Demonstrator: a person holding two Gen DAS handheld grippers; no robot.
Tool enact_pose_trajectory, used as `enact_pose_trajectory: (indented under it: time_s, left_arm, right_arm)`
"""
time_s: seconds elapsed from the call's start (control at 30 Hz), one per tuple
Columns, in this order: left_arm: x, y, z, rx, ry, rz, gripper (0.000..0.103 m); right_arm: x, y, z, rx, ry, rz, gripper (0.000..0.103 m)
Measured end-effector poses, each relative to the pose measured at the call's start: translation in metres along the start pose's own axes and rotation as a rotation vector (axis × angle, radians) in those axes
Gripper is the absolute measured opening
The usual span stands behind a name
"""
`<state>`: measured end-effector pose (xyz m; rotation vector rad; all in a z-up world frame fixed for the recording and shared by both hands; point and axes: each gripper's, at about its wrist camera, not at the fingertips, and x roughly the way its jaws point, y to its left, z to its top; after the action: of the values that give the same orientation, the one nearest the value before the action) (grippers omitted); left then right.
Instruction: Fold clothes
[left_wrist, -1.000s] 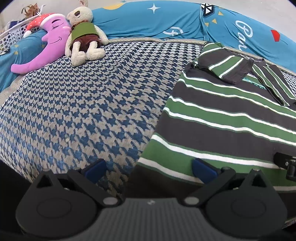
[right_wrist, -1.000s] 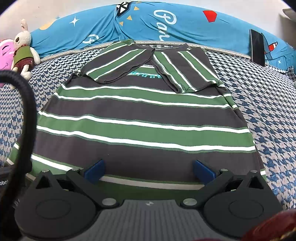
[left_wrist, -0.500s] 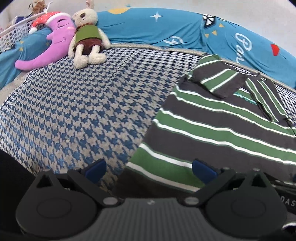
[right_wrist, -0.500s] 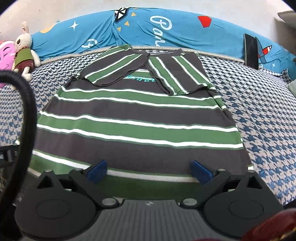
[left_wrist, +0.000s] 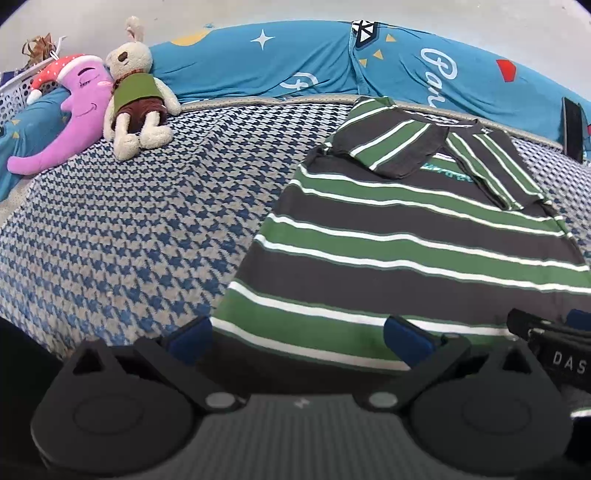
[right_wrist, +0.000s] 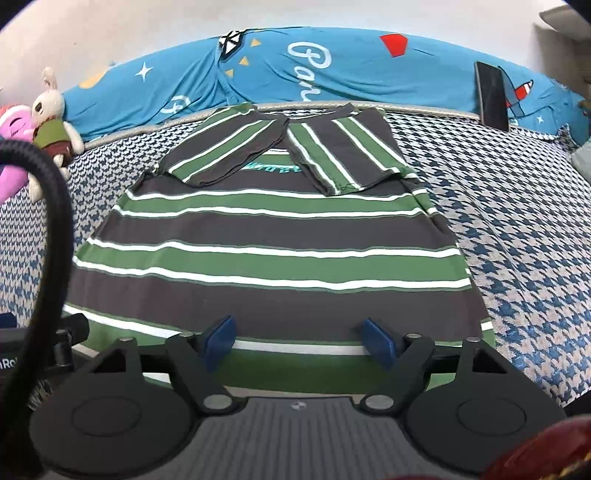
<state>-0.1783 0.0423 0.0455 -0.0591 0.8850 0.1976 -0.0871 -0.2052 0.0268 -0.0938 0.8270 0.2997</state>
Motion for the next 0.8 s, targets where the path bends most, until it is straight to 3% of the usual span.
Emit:
enact_pose_trajectory:
  time_s: [0.23, 0.5, 0.8]
  left_arm:
    - [0.004, -0.009, 0.002, 0.017, -0.002, -0.013, 0.103]
    - [0.011, -0.018, 0.000, 0.042, 0.010, -0.028, 0.101]
    - [0.023, -0.014, -0.002, 0.015, 0.058, -0.026, 0.087]
  right_arm:
    - [0.002, -0.013, 0.000, 0.026, 0.013, -0.021, 0.057]
    - [0.002, -0.017, -0.004, 0.011, 0.015, -0.022, 0.053]
    - [0.001, -0.018, -0.005, 0.007, 0.009, -0.025, 0.053]
